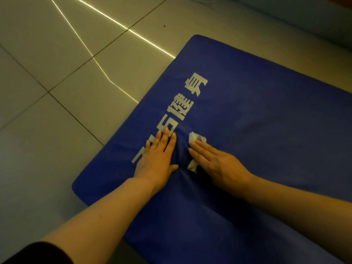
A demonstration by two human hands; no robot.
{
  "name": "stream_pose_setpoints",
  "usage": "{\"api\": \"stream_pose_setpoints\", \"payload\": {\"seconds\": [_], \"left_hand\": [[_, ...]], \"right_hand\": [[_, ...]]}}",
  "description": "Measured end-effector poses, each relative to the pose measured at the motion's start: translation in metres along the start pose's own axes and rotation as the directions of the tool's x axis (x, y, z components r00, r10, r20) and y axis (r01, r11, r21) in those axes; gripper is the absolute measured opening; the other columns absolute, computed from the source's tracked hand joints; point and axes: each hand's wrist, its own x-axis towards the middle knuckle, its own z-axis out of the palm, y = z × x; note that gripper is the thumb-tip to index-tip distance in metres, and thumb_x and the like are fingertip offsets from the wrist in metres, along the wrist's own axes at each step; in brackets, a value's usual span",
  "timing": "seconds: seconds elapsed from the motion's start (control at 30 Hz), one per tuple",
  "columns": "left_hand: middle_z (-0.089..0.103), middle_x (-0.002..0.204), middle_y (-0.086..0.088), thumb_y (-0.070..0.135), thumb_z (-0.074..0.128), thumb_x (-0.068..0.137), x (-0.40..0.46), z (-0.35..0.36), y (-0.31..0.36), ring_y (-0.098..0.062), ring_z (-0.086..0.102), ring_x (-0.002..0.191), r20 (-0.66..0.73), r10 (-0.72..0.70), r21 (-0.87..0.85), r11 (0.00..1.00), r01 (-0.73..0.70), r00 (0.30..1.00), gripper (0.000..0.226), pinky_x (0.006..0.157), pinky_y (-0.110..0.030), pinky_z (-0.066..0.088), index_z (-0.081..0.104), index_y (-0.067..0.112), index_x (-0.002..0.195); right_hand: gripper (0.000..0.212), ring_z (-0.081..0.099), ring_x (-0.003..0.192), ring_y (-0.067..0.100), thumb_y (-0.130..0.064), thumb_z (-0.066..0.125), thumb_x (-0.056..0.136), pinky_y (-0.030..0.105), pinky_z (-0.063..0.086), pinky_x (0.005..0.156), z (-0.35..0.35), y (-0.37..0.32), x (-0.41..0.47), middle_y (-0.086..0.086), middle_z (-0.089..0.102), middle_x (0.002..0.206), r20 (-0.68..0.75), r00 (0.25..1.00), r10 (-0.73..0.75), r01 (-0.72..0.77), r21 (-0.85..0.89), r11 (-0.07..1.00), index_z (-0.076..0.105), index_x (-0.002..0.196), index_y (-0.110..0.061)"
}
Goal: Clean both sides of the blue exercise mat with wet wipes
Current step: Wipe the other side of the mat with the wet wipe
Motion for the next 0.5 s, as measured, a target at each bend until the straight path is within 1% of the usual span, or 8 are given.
{"api": "stream_pose_setpoints", "payload": {"seconds": [0.07,0.1,0.2,0.27,0.37,0.4,0.47,0.5], "left_hand": [[-0.028,0.157,0.002,0.04,0.051,0.096,0.002,0.001,0.0,-0.017,-0.022,0.145,0.003,0.003,-0.035,0.999,-0.003,1.0,0.09,0.117,-0.037,-0.006,-0.019,0.022,0.15],[-0.026,0.158,0.002,0.04,0.052,0.096,0.002,0.0,-0.001,-0.016,-0.021,0.145,0.003,0.011,-0.066,0.998,-0.01,1.0,0.09,0.117,-0.036,-0.006,-0.018,0.022,0.15],[-0.019,0.158,0.009,0.045,0.053,0.094,-0.007,-0.006,-0.013,-0.009,-0.016,0.145,-0.014,0.074,-0.143,0.987,-0.076,0.997,0.09,0.118,-0.032,0.001,-0.013,0.025,0.151],[-0.022,0.154,0.015,0.052,0.049,0.093,-0.023,-0.01,-0.033,-0.003,-0.017,0.142,-0.016,0.146,-0.114,0.983,-0.147,0.989,0.087,0.118,-0.027,0.004,-0.013,0.029,0.151],[-0.034,0.143,0.017,0.061,0.036,0.092,-0.044,-0.007,-0.061,0.001,-0.027,0.132,0.04,0.192,0.029,0.981,-0.193,0.981,0.085,0.11,-0.018,-0.013,-0.024,0.031,0.143],[-0.035,0.144,0.015,0.063,0.032,0.091,-0.046,-0.003,-0.064,0.0,-0.03,0.132,0.045,0.195,0.059,0.979,-0.197,0.98,0.084,0.108,-0.018,-0.017,-0.026,0.03,0.141],[-0.032,0.151,0.009,0.06,0.033,0.092,-0.047,0.008,-0.062,-0.004,-0.03,0.136,0.006,0.186,0.05,0.981,-0.186,0.982,0.084,0.107,-0.019,-0.021,-0.027,0.026,0.141],[-0.03,0.153,0.008,0.057,0.035,0.094,-0.046,0.013,-0.059,-0.005,-0.028,0.139,-0.023,0.179,0.029,0.984,-0.178,0.984,0.084,0.108,-0.02,-0.021,-0.025,0.025,0.142]], "right_hand": [[0.059,0.004,0.145,0.019,-0.016,0.046,0.097,0.024,0.006,0.109,-0.006,0.0,0.028,0.009,0.012,0.157,0.044,0.999,-0.015,0.013,0.047,0.999,0.018,0.149,-0.01],[0.058,-0.001,0.145,0.018,-0.018,0.04,0.099,0.023,0.002,0.11,-0.012,-0.002,0.043,0.007,0.005,0.158,0.047,0.999,-0.009,0.007,0.051,0.999,0.012,0.15,-0.011],[0.06,-0.004,0.145,0.016,-0.018,0.039,0.1,0.021,0.002,0.111,-0.014,-0.004,0.057,0.004,0.0,0.158,0.055,0.998,0.006,-0.01,0.072,0.997,0.007,0.15,-0.014],[0.063,-0.004,0.143,0.015,-0.015,0.045,0.096,0.02,0.004,0.108,-0.011,-0.007,0.034,0.006,0.002,0.158,0.057,0.998,0.002,-0.007,0.081,0.997,0.012,0.15,-0.013],[0.072,0.012,0.137,0.02,-0.006,0.066,0.08,0.033,0.018,0.106,-0.002,-0.018,-0.004,0.011,0.021,0.152,0.068,0.998,-0.003,-0.005,0.118,0.993,0.032,0.144,-0.006],[0.072,0.006,0.138,0.019,-0.007,0.062,0.083,0.034,0.016,0.109,0.001,-0.019,-0.008,0.008,0.013,0.153,0.077,0.997,-0.008,-0.002,0.121,0.993,0.026,0.145,-0.008],[0.066,-0.015,0.136,0.011,-0.011,0.045,0.095,0.023,0.002,0.109,-0.007,-0.023,0.006,0.001,-0.008,0.153,0.14,0.99,-0.018,-0.002,0.141,0.99,0.007,0.149,-0.014],[0.063,-0.02,0.136,0.009,-0.014,0.039,0.098,0.019,-0.002,0.106,-0.012,-0.026,0.021,0.001,-0.011,0.155,0.145,0.989,0.019,-0.043,0.169,0.985,0.003,0.149,-0.015]]}}
